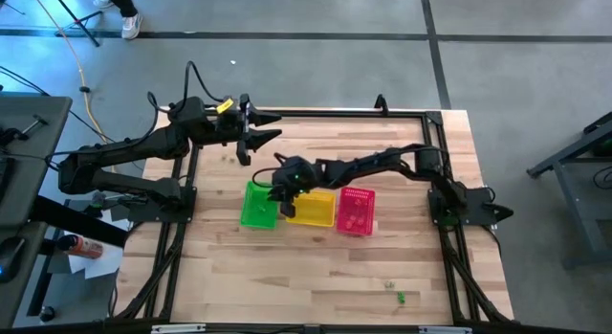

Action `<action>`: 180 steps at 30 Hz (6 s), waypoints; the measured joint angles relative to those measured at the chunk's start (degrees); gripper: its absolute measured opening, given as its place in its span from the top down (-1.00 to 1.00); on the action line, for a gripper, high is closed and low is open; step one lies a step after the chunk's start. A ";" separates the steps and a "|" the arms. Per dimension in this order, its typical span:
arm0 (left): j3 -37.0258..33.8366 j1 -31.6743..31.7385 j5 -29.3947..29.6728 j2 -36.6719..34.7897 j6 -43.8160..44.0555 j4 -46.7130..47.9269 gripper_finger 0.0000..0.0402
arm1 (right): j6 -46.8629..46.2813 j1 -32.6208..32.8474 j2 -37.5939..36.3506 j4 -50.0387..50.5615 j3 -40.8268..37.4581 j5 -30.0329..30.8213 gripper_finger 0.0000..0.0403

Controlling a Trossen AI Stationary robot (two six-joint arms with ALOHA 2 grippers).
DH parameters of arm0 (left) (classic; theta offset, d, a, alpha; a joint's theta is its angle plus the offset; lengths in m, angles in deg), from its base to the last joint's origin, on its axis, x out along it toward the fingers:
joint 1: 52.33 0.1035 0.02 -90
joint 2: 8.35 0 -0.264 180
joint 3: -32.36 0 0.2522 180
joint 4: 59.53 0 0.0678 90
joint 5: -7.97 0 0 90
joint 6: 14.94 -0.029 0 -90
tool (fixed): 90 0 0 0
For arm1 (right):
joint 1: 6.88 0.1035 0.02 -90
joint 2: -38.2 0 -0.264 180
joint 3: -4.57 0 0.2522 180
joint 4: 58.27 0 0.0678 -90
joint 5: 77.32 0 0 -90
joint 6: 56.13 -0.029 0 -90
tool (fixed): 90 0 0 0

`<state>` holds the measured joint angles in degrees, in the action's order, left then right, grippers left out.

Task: Sort Halloween decoration
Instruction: Put the green skeleton toy into the green basket

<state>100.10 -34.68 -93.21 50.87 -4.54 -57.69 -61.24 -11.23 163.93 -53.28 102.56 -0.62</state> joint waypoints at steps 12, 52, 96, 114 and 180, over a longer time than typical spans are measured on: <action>0.00 0.00 0.02 0.00 -0.02 -0.07 0.03 | -0.72 -1.11 -2.99 3.09 0.41 -2.38 -0.09; 0.00 -0.63 -0.44 0.02 1.44 8.80 0.03 | -2.12 -4.17 -61.35 -14.52 -39.39 7.05 -0.09; 10.23 23.12 14.95 45.59 -8.10 68.66 0.03 | -12.97 -4.34 -61.29 -8.84 -39.31 13.38 -0.09; 3.59 23.91 13.11 45.11 -9.68 61.23 0.03 | -12.90 -4.34 -61.29 -8.60 -39.31 14.80 -0.09; 5.64 -4.57 -2.71 -1.22 -8.48 20.99 0.96 | -3.80 -4.23 -61.29 -21.72 -39.28 12.17 -0.09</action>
<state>105.74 -39.25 -95.92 49.65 -13.02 -36.71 -65.04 -15.46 102.64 -75.00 63.28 11.55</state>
